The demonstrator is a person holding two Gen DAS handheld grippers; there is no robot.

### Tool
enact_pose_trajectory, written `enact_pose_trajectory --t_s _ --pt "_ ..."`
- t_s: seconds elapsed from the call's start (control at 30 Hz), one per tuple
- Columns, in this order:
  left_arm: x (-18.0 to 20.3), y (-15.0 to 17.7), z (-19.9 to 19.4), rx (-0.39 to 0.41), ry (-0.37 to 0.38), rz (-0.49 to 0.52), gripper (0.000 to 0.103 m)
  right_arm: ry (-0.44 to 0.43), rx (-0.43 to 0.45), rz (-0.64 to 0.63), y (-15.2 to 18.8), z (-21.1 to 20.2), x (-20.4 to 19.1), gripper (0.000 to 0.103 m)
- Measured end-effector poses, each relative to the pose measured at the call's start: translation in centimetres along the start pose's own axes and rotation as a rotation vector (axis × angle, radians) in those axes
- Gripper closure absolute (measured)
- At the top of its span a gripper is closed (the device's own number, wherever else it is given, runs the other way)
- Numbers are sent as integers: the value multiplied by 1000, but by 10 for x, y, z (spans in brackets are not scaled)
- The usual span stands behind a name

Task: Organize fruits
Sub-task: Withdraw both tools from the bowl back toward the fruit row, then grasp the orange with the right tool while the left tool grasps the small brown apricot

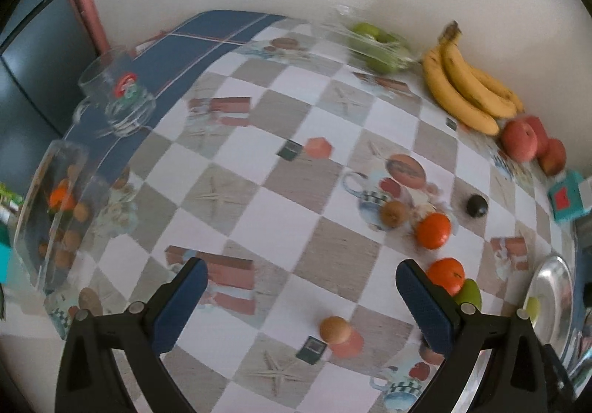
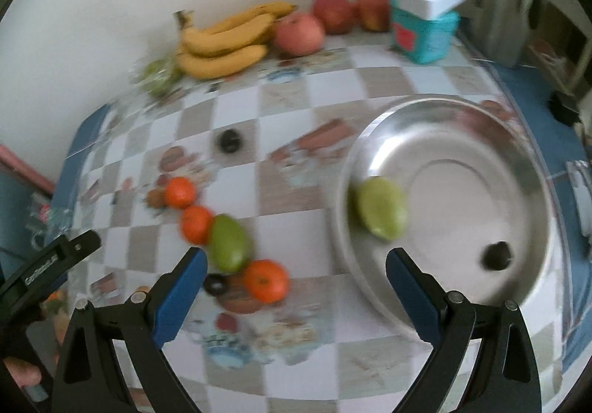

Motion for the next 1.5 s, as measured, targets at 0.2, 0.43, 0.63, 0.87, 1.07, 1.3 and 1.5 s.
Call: enact_pose_trajectory --t_s 0.2,0.43,0.63,0.87,1.07,1.3,1.5 --pt "-4 3 5 -25 10 -14 0 -34 -38 -81 7 12 -31 6" --pt "17 27 24 -109 38 50 0 -24 -85 -80 15 25 -27 6" --pt "25 45 42 -171 15 71 0 19 -144 -73 26 40 -17 6" --pt "35 58 53 -208 13 91 10 22 -163 -71 31 50 -14 12" --pt "41 67 59 -250 39 84 31 44 -157 -67 30 56 -7 25" --pt "43 66 60 -255 44 87 55 28 -198 -63 37 70 -5 42" --pt "43 66 58 -258 47 77 71 -1 -208 -64 39 72 -9 59"
Point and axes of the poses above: each gripper's, at about its wrist camera, not at the fingertips, and z roughly the way its jaws point, x to its right, y to its underside, the point moved 9 cm from there along z, roughly the way its jaws point, and after that the axes turned 10 degrees about -y, right-handed, at the moved point
